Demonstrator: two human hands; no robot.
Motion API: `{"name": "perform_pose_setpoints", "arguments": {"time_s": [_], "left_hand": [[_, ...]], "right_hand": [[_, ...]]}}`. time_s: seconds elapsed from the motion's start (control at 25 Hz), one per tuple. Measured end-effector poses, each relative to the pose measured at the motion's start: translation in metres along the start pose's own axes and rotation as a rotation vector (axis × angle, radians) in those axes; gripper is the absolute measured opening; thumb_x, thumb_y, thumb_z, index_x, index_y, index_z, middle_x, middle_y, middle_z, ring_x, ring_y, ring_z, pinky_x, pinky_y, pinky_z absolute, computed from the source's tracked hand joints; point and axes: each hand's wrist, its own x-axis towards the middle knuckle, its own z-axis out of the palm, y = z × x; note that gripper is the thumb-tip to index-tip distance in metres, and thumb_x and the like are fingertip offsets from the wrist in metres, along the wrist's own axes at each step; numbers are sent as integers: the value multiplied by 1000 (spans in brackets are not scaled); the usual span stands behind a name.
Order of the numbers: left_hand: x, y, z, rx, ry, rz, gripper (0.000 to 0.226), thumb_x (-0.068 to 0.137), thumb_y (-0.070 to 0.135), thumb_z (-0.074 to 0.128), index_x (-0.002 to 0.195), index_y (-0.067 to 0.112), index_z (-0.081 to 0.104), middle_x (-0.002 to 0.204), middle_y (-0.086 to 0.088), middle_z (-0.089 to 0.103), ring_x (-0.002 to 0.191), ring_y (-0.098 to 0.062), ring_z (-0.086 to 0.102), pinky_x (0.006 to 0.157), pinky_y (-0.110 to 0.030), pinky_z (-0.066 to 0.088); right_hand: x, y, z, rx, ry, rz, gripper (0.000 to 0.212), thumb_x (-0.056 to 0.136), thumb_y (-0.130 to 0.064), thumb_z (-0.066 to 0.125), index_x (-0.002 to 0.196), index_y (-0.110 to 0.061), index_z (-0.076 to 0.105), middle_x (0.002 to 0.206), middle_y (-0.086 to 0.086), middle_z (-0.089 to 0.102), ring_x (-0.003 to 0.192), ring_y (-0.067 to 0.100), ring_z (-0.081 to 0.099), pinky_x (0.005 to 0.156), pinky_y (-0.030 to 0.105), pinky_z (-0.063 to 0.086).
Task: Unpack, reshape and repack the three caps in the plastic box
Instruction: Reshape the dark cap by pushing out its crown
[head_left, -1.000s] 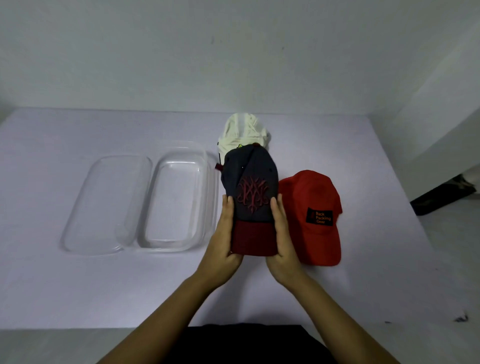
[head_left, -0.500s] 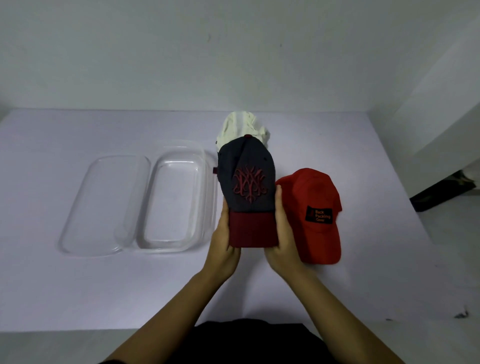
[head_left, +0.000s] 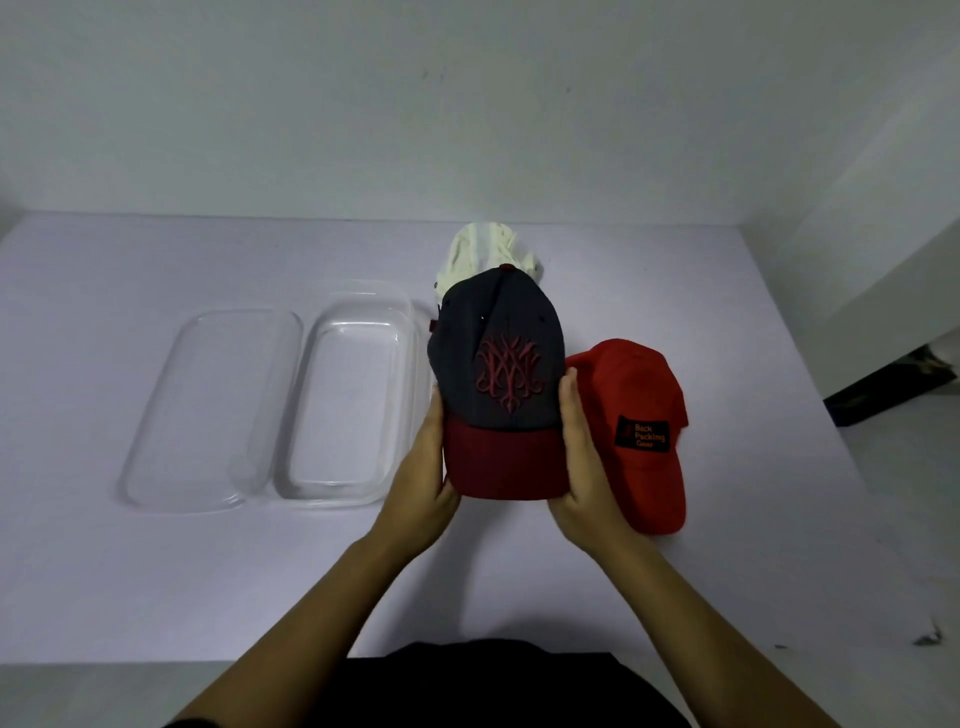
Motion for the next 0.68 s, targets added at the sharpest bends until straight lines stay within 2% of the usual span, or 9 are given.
{"name": "perform_pose_setpoints", "arguments": {"time_s": [0.08,0.12,0.2,0.28,0.4,0.48,0.56,0.6,0.68], "left_hand": [[-3,-1,0,98,-31,-40,84,92,12,52,147,26,-10,158,12,6,140,13,13,111,-5,17],[-5,-2,3,62,-38,-37,83,93,6,51,148,22,-10,157,13,9,140,12,15,111,-6,19],[-4,9,13,-47,-24,-54,72,96,1,42,149,12,-8,149,27,16,134,18,23,106,-2,23],[-2,11,23,-94,9,-61,66,97,4,36,148,6,-5,142,44,20,129,23,26,102,1,25],[0,14,20,-123,11,-70,66,96,9,37,148,20,-4,146,33,18,133,18,26,105,-3,26],[-1,7,12,-105,-51,-72,73,95,11,43,148,23,-5,151,24,15,138,11,24,110,-8,25],[-3,-10,-1,-13,-123,-56,85,89,2,50,150,20,-5,157,16,10,144,2,17,116,-18,21],[-2,-17,-9,-1,-144,-65,89,84,-2,51,150,24,-2,158,14,9,145,-2,14,118,-23,19],[11,-21,-25,-105,-44,-176,87,77,12,57,148,32,10,156,16,13,145,-5,16,119,-26,19]], "right_hand": [[2,4,-1,-70,-20,-53,82,92,-28,51,145,-43,-10,158,3,-10,147,7,-6,117,16,8],[2,3,1,-91,-16,-79,78,94,-36,48,144,-46,-11,158,2,-11,147,8,-7,117,17,7],[2,-5,16,-12,47,-102,70,96,-44,41,146,-41,-7,158,8,-8,148,18,-4,121,32,8],[-1,-13,36,174,122,-59,65,97,-31,41,147,-35,1,159,14,1,148,24,5,120,48,13],[-5,-12,40,227,156,-42,63,98,-34,41,148,-36,3,159,13,4,148,24,7,119,49,14],[0,-6,25,113,80,-78,66,97,-41,40,147,-41,-2,161,2,-5,148,23,0,121,42,10],[5,-5,10,-1,5,-94,66,95,-46,40,144,-50,-4,157,-20,-13,148,13,-6,120,25,7],[7,-5,3,-31,-9,-96,67,95,-46,42,143,-52,-3,155,-25,-15,147,9,-6,118,19,7],[8,-3,-7,-68,-23,-122,74,94,-30,50,144,-51,0,155,-24,-16,147,5,-4,116,14,10]]}}
